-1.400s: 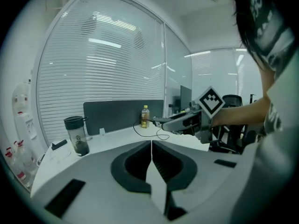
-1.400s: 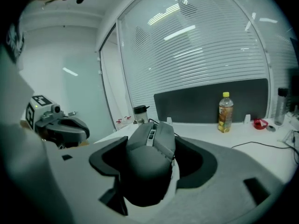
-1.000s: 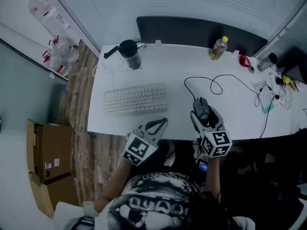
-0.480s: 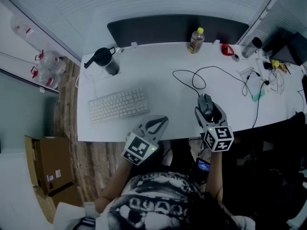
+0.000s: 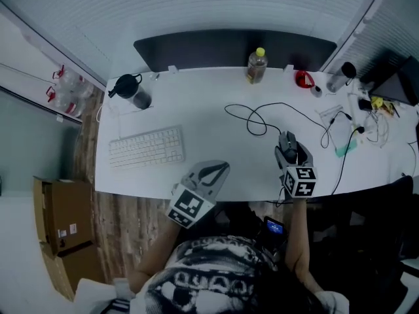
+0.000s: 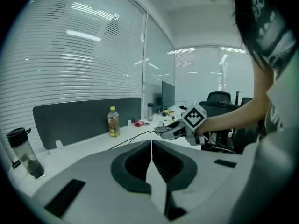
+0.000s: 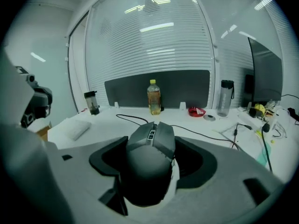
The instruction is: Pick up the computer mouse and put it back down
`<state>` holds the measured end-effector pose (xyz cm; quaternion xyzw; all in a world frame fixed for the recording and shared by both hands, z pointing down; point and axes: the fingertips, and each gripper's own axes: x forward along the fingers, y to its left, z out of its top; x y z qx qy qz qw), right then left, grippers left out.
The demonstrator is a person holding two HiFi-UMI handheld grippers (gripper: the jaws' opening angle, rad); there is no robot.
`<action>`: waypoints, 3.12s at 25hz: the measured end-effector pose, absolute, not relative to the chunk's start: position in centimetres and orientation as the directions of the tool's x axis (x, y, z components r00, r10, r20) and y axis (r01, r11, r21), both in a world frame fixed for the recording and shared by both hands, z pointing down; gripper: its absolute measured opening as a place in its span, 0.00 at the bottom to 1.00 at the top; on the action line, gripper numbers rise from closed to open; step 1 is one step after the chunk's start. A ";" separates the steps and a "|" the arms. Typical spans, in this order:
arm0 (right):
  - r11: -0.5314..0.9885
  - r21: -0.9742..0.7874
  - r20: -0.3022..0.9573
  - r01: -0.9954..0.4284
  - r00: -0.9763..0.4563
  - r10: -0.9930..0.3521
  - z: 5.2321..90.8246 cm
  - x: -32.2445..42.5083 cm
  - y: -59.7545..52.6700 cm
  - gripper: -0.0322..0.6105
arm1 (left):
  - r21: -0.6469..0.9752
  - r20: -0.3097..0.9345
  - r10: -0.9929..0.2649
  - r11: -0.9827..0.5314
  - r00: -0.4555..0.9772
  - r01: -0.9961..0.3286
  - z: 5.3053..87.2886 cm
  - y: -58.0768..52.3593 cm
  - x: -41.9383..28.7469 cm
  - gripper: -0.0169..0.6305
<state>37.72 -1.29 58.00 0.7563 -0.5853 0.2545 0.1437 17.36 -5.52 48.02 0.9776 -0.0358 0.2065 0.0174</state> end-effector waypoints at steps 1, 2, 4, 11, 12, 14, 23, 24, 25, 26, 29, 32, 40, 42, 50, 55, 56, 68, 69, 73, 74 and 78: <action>-0.275 -0.081 0.567 -0.958 0.183 -0.803 58.9 38.7 -1.2 0.53 | 0.018 0.408 -0.071 -0.996 0.910 -0.086 48.1 -5.4 17.9 0.03; -0.276 -0.081 0.581 -0.958 0.180 -0.794 59.8 39.7 -1.1 0.53 | 0.016 0.412 -0.080 -0.995 0.908 -0.095 48.2 -5.2 18.5 0.03; -0.279 -0.081 0.608 -0.957 0.174 -0.774 61.8 41.4 -0.8 0.53 | 0.014 0.419 -0.098 -0.993 0.903 -0.114 48.4 -4.9 19.4 0.03; -0.297 -0.091 0.683 -0.951 0.157 -0.713 67.0 44.6 -0.1 0.53 | 0.011 0.441 -0.134 -0.988 0.887 -0.154 49.1 -4.0 21.8 0.03; -0.294 -0.090 0.693 -0.952 0.153 -0.705 67.6 44.8 0.0 0.53 | 0.010 0.445 -0.138 -0.987 0.885 -0.159 49.2 -3.9 22.0 0.03; -0.288 -0.090 0.702 -0.953 0.145 -0.697 68.4 44.8 0.3 0.53 | 0.010 0.450 -0.145 -0.986 0.881 -0.167 49.4 -3.7 22.4 0.03; -0.264 -0.039 0.710 -0.964 0.159 -0.686 69.0 44.7 0.3 0.53 | 0.011 0.471 -0.152 -0.984 0.869 -0.178 50.1 -3.3 24.1 0.03; -0.265 -0.038 0.711 -0.963 0.160 -0.685 69.0 44.7 0.3 0.53 | 0.012 0.473 -0.149 -0.984 0.868 -0.176 50.2 -3.2 24.2 0.03; -0.269 -0.034 0.711 -0.963 0.166 -0.683 69.0 44.7 0.3 0.53 | 0.013 0.475 -0.148 -0.984 0.867 -0.175 50.2 -3.1 24.2 0.03; -0.275 -0.026 0.710 -0.961 0.176 -0.681 69.1 44.8 0.2 0.53 | 0.013 0.477 -0.148 -0.984 0.866 -0.175 50.3 -3.1 24.2 0.03; -0.294 -0.008 0.699 -0.956 0.205 -0.685 69.1 44.8 0.2 0.56 | 0.010 0.481 -0.151 -0.984 0.864 -0.178 50.3 -3.1 23.8 0.03; -0.287 -0.035 0.689 -0.957 0.184 -0.701 68.7 44.1 0.2 0.71 | 0.008 0.479 -0.153 -0.984 0.864 -0.179 50.1 -3.2 23.0 0.03; -0.372 -0.049 0.621 -0.927 0.263 -0.738 64.2 41.7 1.8 0.64 | 0.006 0.444 -0.118 -0.991 0.888 -0.134 49.0 -3.4 20.9 0.03; -0.378 -0.043 0.597 -0.925 0.280 -0.752 62.5 40.2 2.3 0.62 | 0.007 0.433 -0.096 -0.994 0.896 -0.110 48.6 -3.2 20.0 0.03; -0.370 -0.071 0.511 -0.926 0.284 -0.811 57.1 30.7 3.7 0.47 | 0.010 0.410 -0.023 -1.000 0.912 -0.030 48.1 -2.2 13.7 0.03; -0.374 -0.103 0.469 -0.922 0.287 -0.835 55.1 23.8 4.7 0.44 | 0.004 0.392 0.017 -1.000 0.920 0.017 47.9 -1.6 9.4 0.03; -0.378 -0.108 0.460 -0.920 0.291 -0.839 54.8 22.6 4.8 0.43 | 0.006 0.390 0.026 -1.000 0.921 0.026 47.9 -1.5 8.5 0.03; -0.413 -0.096 0.393 -0.906 0.347 -0.852 51.7 12.8 8.6 0.20 | 0.058 0.390 0.154 -0.988 0.908 0.143 49.5 2.1 1.6 0.03; -0.418 -0.099 0.391 -0.903 0.351 -0.851 51.7 12.4 8.9 0.18 | 0.058 0.390 0.164 -0.986 0.906 0.154 49.6 2.4 1.5 0.03; -0.445 -0.105 0.396 -0.889 0.373 -0.839 51.6 10.8 10.4 0.12 | 0.067 0.393 0.211 -0.977 0.895 0.201 49.9 3.4 1.0 0.03; -0.451 -0.106 0.397 -0.886 0.378 -0.836 51.6 10.6 10.6 0.10 | 0.067 0.393 0.222 -0.975 0.892 0.212 49.8 3.6 1.0 0.03; -0.472 -0.115 0.392 -0.874 0.397 -0.830 51.5 10.0 11.8 0.05 | 0.060 0.392 0.259 -0.965 0.883 0.257 49.9 4.8 1.4 0.03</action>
